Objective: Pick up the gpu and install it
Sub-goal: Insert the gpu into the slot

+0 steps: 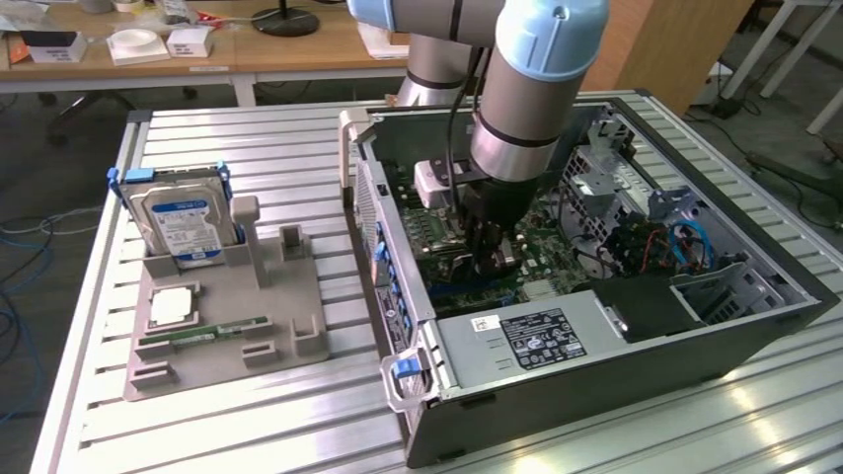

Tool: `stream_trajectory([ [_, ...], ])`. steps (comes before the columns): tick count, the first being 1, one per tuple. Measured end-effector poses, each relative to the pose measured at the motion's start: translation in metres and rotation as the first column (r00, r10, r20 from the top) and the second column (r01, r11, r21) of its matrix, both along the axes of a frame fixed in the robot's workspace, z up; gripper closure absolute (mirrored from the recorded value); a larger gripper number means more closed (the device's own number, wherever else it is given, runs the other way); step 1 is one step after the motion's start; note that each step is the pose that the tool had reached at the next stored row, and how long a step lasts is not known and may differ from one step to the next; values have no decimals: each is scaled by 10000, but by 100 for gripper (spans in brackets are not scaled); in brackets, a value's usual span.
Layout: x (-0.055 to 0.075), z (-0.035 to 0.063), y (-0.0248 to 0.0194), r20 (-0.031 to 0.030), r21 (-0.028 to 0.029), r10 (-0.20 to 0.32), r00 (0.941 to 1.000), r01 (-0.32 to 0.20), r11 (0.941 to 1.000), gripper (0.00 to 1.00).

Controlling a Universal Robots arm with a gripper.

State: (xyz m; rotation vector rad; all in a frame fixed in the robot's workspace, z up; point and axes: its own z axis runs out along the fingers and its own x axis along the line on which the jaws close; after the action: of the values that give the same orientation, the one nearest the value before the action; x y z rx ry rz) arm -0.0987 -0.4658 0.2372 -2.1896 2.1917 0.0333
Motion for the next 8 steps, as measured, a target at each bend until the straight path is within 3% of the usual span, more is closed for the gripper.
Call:
stream_trajectory([
  [8, 0, -22, 1, 1, 5, 0, 10000, 0, 10000, 73],
])
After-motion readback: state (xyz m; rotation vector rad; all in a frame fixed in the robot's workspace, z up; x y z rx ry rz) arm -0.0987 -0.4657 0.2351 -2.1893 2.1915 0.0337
